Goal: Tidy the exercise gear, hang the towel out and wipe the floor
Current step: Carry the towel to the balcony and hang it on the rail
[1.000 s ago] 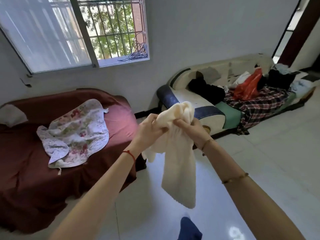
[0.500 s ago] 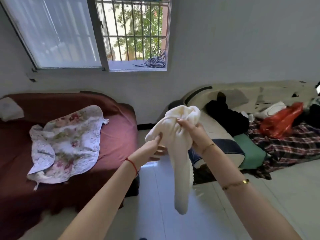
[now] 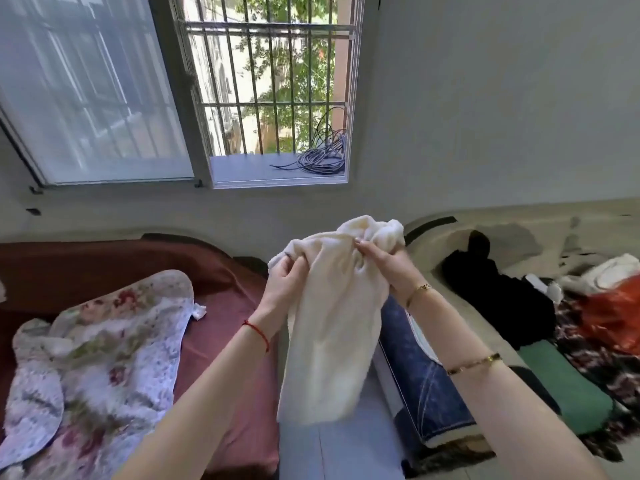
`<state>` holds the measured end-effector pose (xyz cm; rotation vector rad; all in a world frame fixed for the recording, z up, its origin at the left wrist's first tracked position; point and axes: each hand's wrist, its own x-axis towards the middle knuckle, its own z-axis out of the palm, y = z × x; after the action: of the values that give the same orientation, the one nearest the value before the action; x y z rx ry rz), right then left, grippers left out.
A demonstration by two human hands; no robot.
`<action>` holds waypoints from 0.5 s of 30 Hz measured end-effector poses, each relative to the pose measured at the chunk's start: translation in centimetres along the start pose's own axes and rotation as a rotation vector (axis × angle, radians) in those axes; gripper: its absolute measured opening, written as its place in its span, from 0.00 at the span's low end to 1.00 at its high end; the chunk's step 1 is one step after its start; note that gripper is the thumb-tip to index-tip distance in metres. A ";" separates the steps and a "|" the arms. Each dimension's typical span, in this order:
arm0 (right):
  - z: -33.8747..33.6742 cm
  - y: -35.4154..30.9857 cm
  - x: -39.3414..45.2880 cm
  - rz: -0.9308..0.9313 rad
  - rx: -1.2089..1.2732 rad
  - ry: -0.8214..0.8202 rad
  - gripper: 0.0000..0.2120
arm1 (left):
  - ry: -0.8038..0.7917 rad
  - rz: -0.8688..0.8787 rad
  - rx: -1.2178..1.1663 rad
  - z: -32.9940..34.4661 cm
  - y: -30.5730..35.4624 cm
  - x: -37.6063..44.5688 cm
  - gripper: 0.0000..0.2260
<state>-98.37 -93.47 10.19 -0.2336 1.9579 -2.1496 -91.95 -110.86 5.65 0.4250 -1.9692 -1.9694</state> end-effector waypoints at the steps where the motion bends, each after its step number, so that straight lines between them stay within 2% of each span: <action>1: 0.3 -0.3 2.4 -0.004 0.001 0.012 0.06 | 0.013 0.031 0.027 0.0 0.6 2.3 0.12; 2: 0.5 -0.4 4.7 -0.011 0.001 0.024 0.07 | 0.022 0.049 0.050 0.0 0.9 4.6 0.12; 4: 0.8 -0.6 9.1 -0.012 0.002 0.041 0.10 | 0.014 0.064 0.049 0.3 1.6 8.7 0.05; 7: 1.0 -0.7 14.8 0.002 0.007 0.034 0.14 | 0.066 0.106 0.143 0.6 2.0 14.4 0.05; 9: 1.1 -0.9 18.4 0.007 -0.002 0.025 0.18 | 0.124 0.139 0.275 0.6 1.9 18.0 0.11; 12: 1.1 -0.9 24.0 -0.017 0.004 0.034 0.15 | 0.174 0.175 0.380 0.7 2.2 23.2 0.17; 15: 1.5 -1.0 29.9 -0.031 -0.003 0.025 0.16 | 0.189 0.179 0.387 1.0 2.4 28.6 0.16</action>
<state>-126.76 -102.92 10.39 -0.2395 1.9840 -2.1794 -118.15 -122.20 8.55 0.4864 -2.1771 -1.3877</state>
